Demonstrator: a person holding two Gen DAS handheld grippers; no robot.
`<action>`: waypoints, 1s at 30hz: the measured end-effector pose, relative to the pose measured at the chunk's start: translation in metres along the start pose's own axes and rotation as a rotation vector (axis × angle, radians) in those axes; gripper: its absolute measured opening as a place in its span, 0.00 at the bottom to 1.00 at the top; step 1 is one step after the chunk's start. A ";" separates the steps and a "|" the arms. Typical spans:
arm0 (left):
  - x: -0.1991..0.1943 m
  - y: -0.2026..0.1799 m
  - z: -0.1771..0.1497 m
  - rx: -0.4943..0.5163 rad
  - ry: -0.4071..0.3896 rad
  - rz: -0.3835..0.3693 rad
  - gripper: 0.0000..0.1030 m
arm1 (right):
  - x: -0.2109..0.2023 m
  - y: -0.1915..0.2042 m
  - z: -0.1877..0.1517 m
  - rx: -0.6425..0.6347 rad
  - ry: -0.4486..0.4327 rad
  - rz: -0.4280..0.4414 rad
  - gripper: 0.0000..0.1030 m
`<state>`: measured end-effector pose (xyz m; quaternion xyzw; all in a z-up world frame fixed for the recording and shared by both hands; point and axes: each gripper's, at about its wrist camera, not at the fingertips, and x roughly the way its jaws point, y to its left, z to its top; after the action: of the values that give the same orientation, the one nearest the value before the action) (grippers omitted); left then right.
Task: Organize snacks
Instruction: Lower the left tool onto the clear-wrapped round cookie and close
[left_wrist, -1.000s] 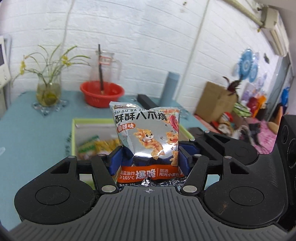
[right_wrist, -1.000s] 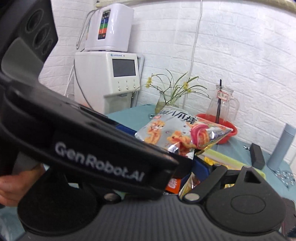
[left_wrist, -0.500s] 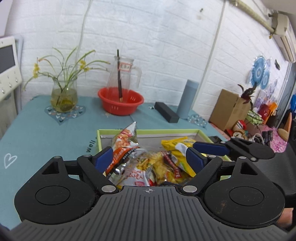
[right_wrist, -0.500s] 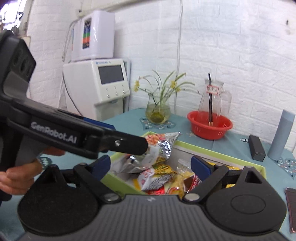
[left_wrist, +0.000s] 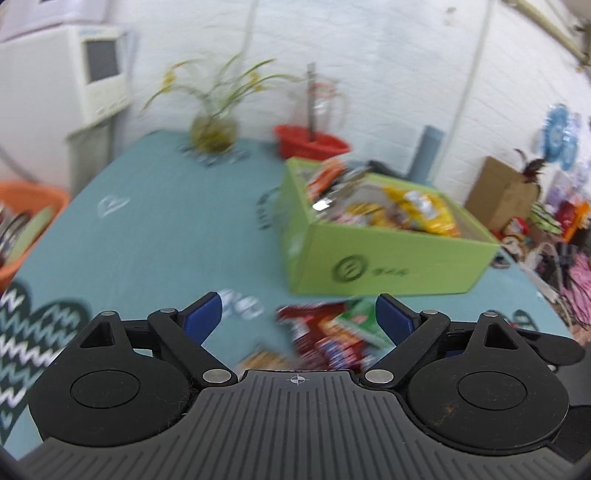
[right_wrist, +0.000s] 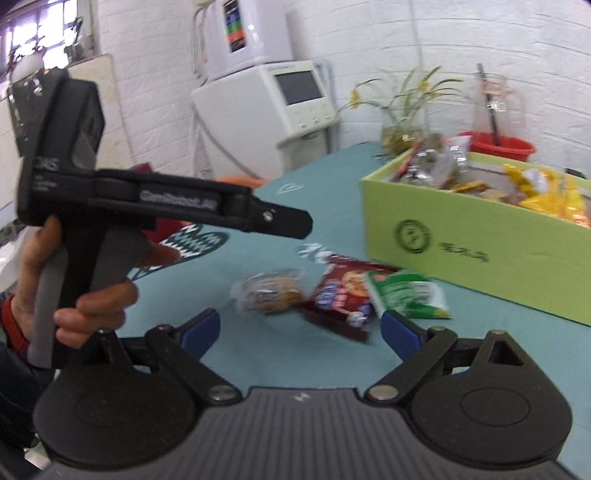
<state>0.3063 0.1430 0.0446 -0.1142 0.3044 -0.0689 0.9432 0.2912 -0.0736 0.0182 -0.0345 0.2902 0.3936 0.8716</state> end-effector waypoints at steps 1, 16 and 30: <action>0.000 0.009 -0.004 -0.035 0.010 0.014 0.76 | 0.004 0.006 0.002 -0.018 0.002 0.013 0.91; 0.026 0.058 -0.022 -0.164 0.164 -0.079 0.32 | 0.113 0.029 0.031 -0.200 0.167 0.102 0.91; -0.003 -0.035 -0.075 -0.129 0.235 -0.243 0.23 | 0.003 0.037 -0.028 -0.263 0.145 -0.025 0.90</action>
<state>0.2571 0.0965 -0.0038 -0.2017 0.4004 -0.1757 0.8764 0.2533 -0.0548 -0.0003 -0.1803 0.2978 0.4140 0.8411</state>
